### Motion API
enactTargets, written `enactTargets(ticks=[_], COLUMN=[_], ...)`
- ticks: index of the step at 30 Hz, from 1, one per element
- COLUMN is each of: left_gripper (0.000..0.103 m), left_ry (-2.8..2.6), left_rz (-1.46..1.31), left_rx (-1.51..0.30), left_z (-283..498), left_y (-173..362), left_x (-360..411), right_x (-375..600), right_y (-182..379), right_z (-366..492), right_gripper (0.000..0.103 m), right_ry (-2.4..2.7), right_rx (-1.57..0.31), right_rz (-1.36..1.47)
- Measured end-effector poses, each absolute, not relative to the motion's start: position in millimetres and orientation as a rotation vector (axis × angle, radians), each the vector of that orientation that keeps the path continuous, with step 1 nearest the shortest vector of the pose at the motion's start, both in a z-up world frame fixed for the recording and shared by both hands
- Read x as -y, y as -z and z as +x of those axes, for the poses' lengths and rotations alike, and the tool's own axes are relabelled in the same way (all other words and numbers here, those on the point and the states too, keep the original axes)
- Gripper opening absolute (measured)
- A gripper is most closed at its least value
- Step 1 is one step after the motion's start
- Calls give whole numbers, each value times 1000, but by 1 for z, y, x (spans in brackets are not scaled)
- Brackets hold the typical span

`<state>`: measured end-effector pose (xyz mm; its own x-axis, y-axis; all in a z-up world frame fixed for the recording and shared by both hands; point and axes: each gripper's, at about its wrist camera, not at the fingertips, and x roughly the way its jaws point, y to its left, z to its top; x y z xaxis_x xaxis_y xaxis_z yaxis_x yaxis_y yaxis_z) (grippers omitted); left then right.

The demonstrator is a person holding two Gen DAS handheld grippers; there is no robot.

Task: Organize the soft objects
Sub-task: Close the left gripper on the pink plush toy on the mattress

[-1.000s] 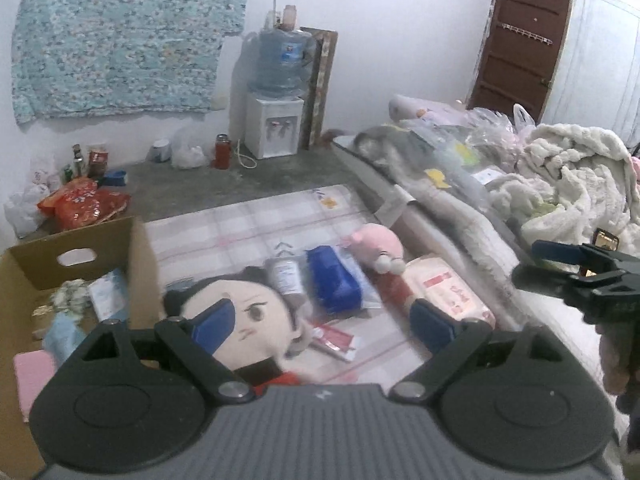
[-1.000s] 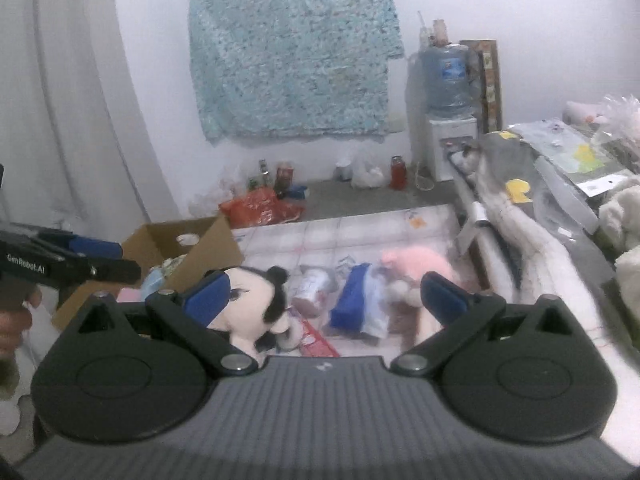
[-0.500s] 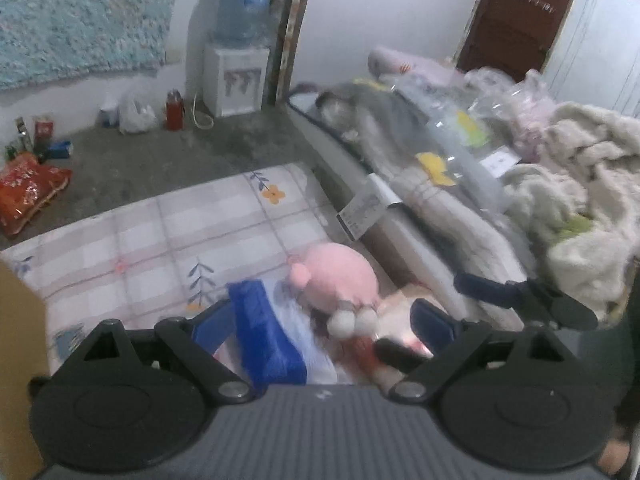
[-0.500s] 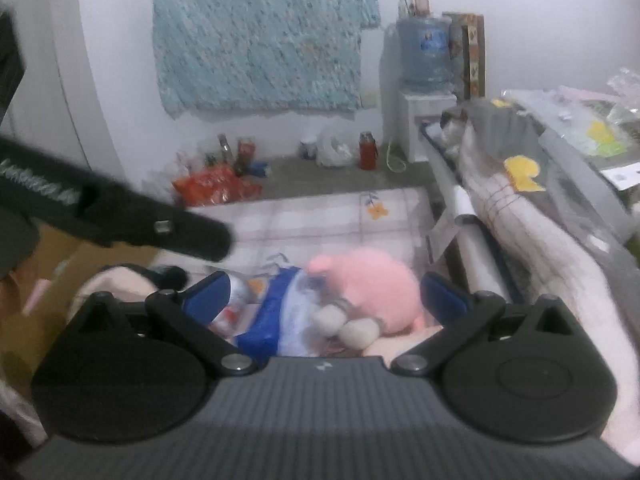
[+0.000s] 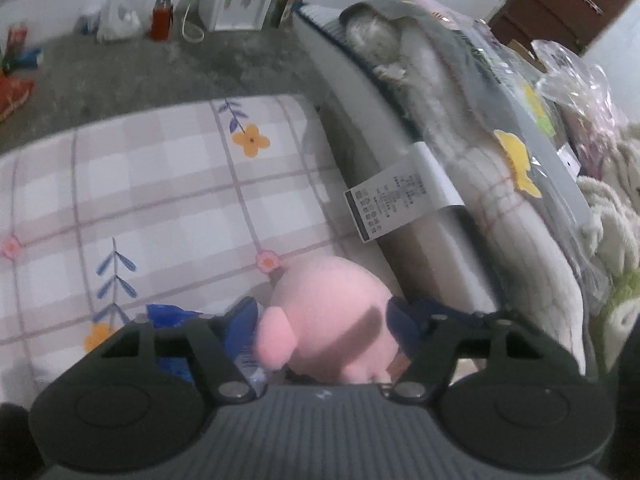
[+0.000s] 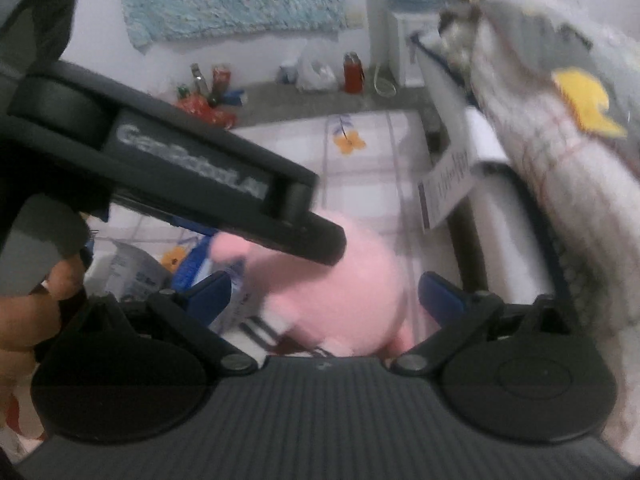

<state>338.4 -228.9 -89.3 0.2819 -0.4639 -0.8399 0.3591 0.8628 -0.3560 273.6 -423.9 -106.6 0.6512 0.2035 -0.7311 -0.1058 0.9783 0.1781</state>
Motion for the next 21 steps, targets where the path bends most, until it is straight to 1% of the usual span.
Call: enactTargets(ticks=[3,7,12,17,21], left_gripper=[66,63,63,63,63], left_ry=[567,575,594,636,663], left_rz=[-140,-158,-155,-140,-127], left_rx=[-1187,-1194,-1162,-1106,-1055], left_z=[341,340,325,297,265], left_y=[97,93,75,43,16], left_x=[228,228,226,221,214], right_x=[433,433,433,430,428], right_y=[118,119,106,82,54], right_z=[278,275,264,227,185], right_gripper=[85,78,76,75,75], right_ry=[-187,-185,-183,-180,-173], right_rx=[-861,-841,-789,-738,-654], right_rz=[209,222,203,210,198])
